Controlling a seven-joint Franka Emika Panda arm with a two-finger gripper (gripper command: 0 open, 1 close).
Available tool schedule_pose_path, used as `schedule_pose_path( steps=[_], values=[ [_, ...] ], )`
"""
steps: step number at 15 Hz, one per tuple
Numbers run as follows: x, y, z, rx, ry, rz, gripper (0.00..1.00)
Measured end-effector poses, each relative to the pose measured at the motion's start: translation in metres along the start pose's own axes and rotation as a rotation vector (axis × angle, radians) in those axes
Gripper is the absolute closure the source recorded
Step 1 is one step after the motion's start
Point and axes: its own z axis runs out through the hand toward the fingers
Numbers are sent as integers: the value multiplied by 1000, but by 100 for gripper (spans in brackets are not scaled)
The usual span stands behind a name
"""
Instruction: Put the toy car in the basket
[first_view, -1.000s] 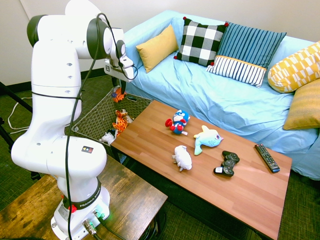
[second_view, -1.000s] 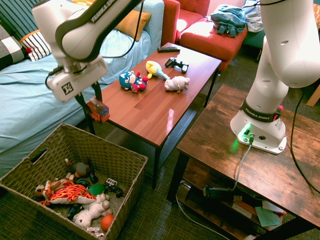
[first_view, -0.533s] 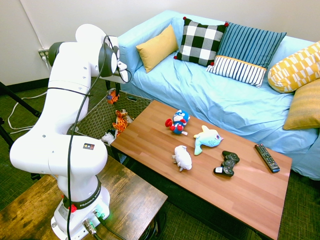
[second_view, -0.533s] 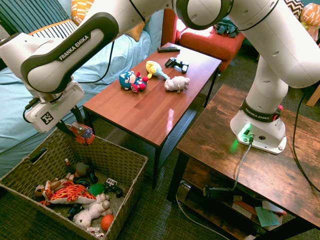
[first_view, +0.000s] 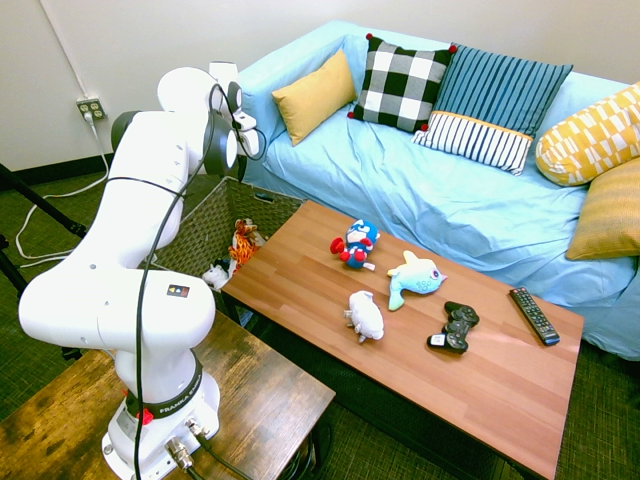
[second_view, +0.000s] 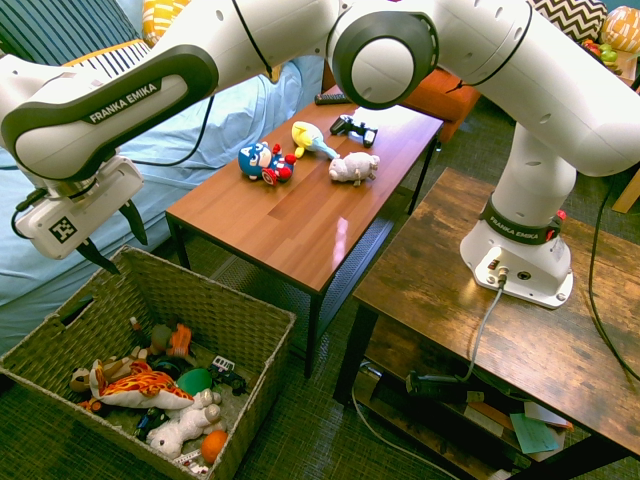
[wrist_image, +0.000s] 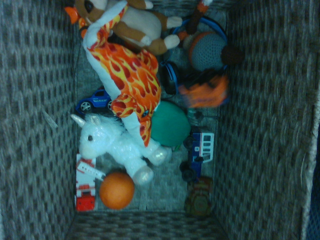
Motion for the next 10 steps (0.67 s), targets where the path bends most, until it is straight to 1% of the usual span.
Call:
schedule_pose_path(
  steps=[2,4,7,10],
  values=[
    [25,13,-10,56,7,39,0],
    [52,29,-2,102,4,83,0],
    [81,53,32,165,5,158,0],
    [116,87,73,291,-16,290,0]
  ],
)
